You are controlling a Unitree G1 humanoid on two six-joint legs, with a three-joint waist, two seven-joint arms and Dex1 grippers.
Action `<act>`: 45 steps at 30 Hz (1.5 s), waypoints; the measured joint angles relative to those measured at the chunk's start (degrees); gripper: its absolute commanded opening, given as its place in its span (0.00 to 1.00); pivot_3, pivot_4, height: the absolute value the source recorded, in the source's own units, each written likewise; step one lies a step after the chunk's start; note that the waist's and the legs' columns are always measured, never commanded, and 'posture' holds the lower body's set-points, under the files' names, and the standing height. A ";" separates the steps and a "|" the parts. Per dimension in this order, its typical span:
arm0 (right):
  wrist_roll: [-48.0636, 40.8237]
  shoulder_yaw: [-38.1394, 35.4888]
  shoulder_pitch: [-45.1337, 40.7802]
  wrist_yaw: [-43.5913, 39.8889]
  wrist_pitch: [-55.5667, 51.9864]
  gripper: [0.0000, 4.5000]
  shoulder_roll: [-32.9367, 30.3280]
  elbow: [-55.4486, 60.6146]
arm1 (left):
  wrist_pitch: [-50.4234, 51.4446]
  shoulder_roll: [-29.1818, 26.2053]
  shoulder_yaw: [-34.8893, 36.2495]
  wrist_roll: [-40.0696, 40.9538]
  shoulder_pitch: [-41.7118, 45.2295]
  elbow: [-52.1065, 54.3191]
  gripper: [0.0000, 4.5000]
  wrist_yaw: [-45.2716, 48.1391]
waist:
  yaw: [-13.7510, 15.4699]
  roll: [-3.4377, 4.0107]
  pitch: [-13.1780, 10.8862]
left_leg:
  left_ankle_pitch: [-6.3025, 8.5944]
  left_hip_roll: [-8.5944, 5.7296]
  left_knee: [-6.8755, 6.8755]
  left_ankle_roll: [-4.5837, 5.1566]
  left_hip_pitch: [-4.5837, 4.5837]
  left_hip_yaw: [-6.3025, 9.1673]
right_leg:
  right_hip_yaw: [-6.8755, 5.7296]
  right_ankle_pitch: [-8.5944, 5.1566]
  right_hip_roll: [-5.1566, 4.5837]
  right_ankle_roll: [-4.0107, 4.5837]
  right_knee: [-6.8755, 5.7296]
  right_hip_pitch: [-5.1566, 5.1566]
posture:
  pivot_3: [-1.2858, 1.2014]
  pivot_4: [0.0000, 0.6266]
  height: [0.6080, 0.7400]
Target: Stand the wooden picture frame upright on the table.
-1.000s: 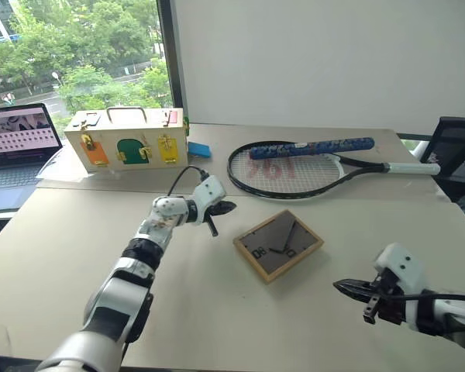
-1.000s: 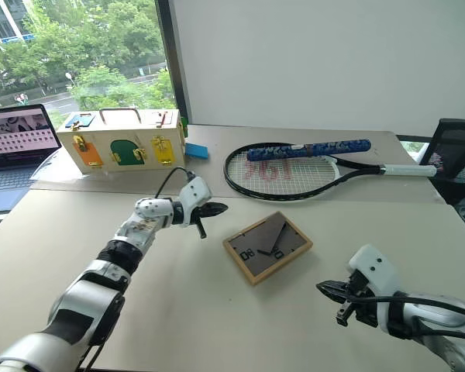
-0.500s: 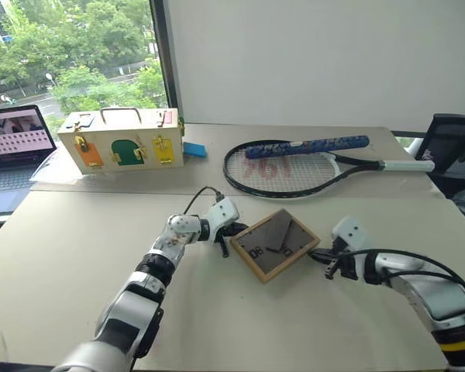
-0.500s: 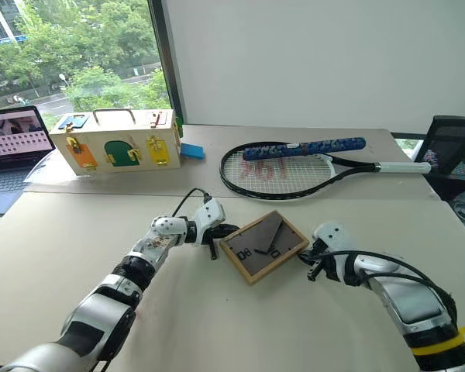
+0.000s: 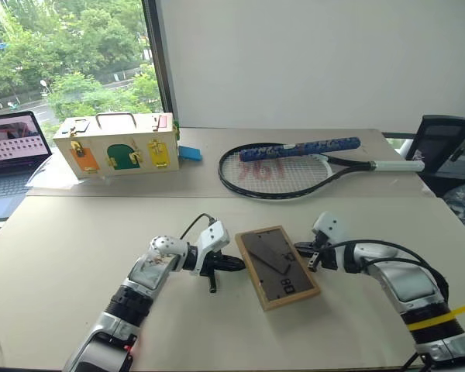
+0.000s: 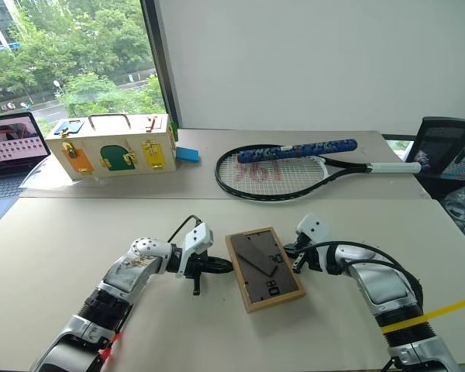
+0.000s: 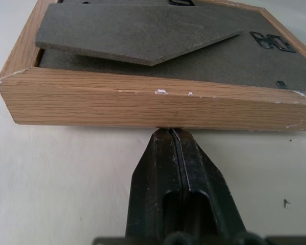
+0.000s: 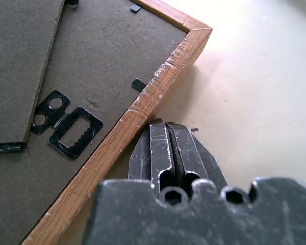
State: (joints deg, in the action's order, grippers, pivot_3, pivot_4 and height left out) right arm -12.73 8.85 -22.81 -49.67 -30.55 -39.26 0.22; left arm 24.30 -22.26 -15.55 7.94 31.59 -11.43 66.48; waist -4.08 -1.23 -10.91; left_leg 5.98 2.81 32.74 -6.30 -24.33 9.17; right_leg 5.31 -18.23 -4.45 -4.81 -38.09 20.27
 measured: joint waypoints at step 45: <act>-2.91 -2.43 9.90 -6.76 -8.30 0.00 -9.44 14.39 | 4.88 -5.81 12.20 3.40 -0.10 -3.92 0.24 -12.41 | 1.52 -0.22 0.39 | 0.03 0.00 -0.05 0.01 -0.11 0.00 | -0.05 -0.07 -0.05 -0.04 0.11 0.04 | 0.52 0.24 0.86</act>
State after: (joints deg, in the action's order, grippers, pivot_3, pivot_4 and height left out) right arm -15.64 6.42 -12.91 -56.44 -38.86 -48.71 14.61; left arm 29.18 -28.07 -3.35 11.33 31.50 -15.35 54.06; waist -2.55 -1.45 -10.51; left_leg 6.01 2.80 32.68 -6.29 -24.44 9.17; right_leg 5.27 -18.31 -4.50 -4.85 -37.98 20.32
